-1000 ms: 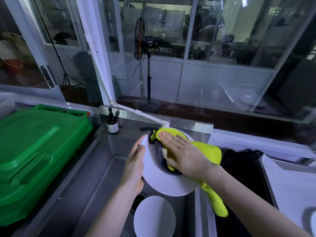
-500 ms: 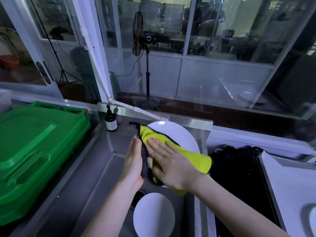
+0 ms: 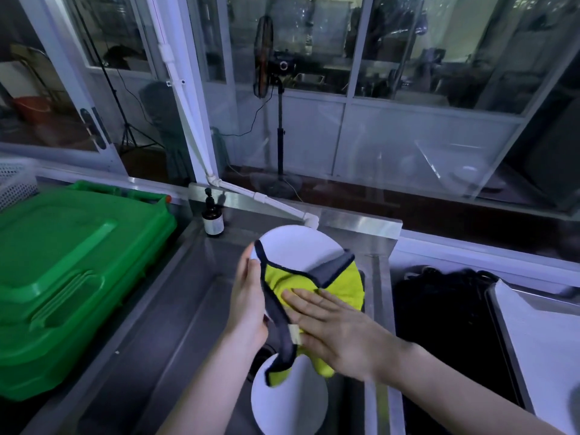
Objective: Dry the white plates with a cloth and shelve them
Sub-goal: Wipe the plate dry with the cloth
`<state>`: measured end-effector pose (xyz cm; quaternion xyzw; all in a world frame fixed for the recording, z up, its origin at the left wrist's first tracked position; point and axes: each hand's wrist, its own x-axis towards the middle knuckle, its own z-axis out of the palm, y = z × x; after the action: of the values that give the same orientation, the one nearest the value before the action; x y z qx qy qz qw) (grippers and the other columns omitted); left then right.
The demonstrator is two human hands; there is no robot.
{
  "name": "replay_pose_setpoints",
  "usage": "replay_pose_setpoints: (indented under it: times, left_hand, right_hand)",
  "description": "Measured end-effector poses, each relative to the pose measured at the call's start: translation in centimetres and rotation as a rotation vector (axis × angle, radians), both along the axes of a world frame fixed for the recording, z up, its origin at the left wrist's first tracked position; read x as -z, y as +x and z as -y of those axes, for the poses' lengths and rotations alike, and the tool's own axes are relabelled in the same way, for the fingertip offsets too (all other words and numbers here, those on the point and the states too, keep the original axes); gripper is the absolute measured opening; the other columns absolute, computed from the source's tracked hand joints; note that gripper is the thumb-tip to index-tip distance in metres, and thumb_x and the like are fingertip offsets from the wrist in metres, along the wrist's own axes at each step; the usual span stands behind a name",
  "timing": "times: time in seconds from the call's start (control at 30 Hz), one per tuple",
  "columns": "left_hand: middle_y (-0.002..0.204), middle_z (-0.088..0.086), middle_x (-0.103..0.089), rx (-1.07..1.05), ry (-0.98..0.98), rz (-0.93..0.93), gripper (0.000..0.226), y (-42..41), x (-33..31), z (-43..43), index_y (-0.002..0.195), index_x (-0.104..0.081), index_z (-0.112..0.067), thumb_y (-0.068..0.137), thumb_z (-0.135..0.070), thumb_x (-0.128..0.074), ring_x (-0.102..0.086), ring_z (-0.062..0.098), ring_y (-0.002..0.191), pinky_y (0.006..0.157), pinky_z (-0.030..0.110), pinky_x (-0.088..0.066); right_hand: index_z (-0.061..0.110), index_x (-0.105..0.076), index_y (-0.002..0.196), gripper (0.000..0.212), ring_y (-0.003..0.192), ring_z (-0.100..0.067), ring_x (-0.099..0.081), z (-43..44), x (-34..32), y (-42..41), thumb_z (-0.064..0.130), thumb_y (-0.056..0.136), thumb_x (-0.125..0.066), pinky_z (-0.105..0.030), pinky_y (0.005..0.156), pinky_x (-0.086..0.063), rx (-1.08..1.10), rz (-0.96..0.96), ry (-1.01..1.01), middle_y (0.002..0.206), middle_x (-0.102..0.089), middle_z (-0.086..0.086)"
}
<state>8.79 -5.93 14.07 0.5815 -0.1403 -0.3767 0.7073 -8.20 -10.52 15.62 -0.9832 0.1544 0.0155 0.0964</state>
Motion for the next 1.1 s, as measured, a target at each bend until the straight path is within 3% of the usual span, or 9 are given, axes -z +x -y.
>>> replay_pose_setpoints:
  times: [0.13, 0.23, 0.37, 0.47, 0.6, 0.73, 0.87, 0.93, 1.1]
  left_hand:
    - [0.083, -0.019, -0.075, 0.041, 0.051, 0.011, 0.036, -0.7, 0.3, -0.2, 0.096, -0.067, -0.027, 0.110, -0.036, -0.035, -0.065, -0.018, 0.071, 0.063, 0.001, -0.047]
    - [0.119, -0.017, -0.073, 0.098, 0.038, 0.009, 0.031, -1.0, 0.0, 0.0, 0.116, -0.068, -0.034, 0.108, -0.040, -0.038, -0.066, -0.003, 0.108, 0.095, 0.018, -0.051]
    - [0.131, -0.024, -0.061, 0.032, -0.004, 0.133, 0.033, -0.9, -0.7, -0.2, 0.125, -0.061, -0.045, 0.110, -0.032, -0.035, -0.055, -0.012, 0.119, 0.089, 0.007, -0.044]
    - [0.138, -0.017, -0.059, -0.023, 0.001, 0.069, 0.034, 0.2, -0.8, -0.5, 0.129, -0.061, -0.046, 0.108, -0.035, -0.037, -0.051, 0.009, 0.132, 0.112, 0.035, -0.041]
    - [0.137, -0.013, -0.061, -0.047, 0.012, 0.043, 0.033, 0.6, -0.8, -0.4, 0.130, -0.061, -0.044, 0.108, -0.034, -0.038, -0.055, 0.013, 0.128, 0.111, 0.040, -0.044]
    - [0.134, -0.008, -0.066, 0.045, 0.028, 0.021, 0.033, -0.9, 0.0, -0.2, 0.128, -0.063, -0.037, 0.109, -0.038, -0.037, -0.061, 0.010, 0.123, 0.110, 0.038, -0.045]
    - [0.123, -0.002, -0.072, 0.074, 0.042, -0.098, 0.047, -0.6, -0.1, -0.2, 0.131, -0.064, -0.022, 0.103, -0.054, -0.044, -0.070, 0.008, 0.108, 0.096, 0.033, -0.053]
    - [0.126, -0.011, -0.069, 0.045, 0.021, -0.044, 0.041, -0.4, -0.3, 0.1, 0.135, -0.061, -0.028, 0.104, -0.050, -0.044, -0.067, -0.005, 0.101, 0.085, 0.022, -0.050]
    - [0.123, -0.026, -0.065, 0.073, -0.045, 0.087, 0.031, -1.2, -0.6, -0.1, 0.125, -0.061, -0.043, 0.110, -0.033, -0.035, -0.059, -0.012, 0.112, 0.087, 0.015, -0.042]
  right_hand:
    - [0.030, -0.019, 0.155, 0.054, 0.147, -0.001, 0.012, 1.9, -0.6, 3.0, 0.045, 0.104, -0.029, -0.029, 0.120, 0.013, 0.036, 0.029, -0.039, 0.159, 0.008, 0.017]
    - [0.026, -0.017, 0.156, 0.058, 0.150, -0.007, 0.004, 3.1, -0.2, 4.4, 0.046, 0.103, -0.030, -0.034, 0.123, 0.001, 0.218, 0.122, -0.122, 0.162, 0.005, 0.011]
    - [0.028, -0.005, 0.156, 0.063, 0.150, -0.007, 0.004, 4.6, 0.6, 4.3, 0.053, 0.102, -0.021, -0.033, 0.123, 0.002, 0.487, 0.190, -0.167, 0.162, 0.006, 0.011]
    - [0.029, 0.001, 0.156, 0.066, 0.150, -0.007, 0.009, 4.6, 1.2, 1.6, 0.059, 0.099, -0.014, -0.031, 0.122, 0.007, 0.557, 0.149, -0.146, 0.162, 0.008, 0.012]
    - [0.031, 0.008, 0.151, 0.065, 0.147, -0.005, 0.019, 1.4, 1.9, -0.9, 0.064, 0.096, -0.004, -0.036, 0.122, 0.003, 0.304, 0.092, 0.018, 0.158, 0.016, 0.016]
    - [0.029, -0.011, 0.156, 0.062, 0.147, 0.000, 0.015, -1.4, 1.5, 1.5, 0.056, 0.101, -0.018, -0.029, 0.121, 0.009, 0.119, 0.150, 0.123, 0.161, 0.010, 0.018]
    - [0.032, -0.019, 0.155, 0.063, 0.147, 0.003, 0.013, 0.5, 0.1, 3.4, 0.058, 0.099, -0.031, -0.029, 0.121, 0.008, 0.120, 0.162, 0.080, 0.160, 0.008, 0.020]
    - [0.032, -0.014, 0.155, 0.069, 0.147, 0.003, 0.012, 1.7, -0.1, 3.9, 0.063, 0.096, -0.029, -0.029, 0.122, 0.007, 0.137, 0.177, 0.088, 0.160, 0.007, 0.021]
    - [0.033, -0.009, 0.155, 0.066, 0.150, -0.004, 0.005, 5.1, 0.3, 4.1, 0.059, 0.098, -0.029, -0.032, 0.123, -0.002, 0.350, 0.237, -0.023, 0.162, 0.004, 0.016]
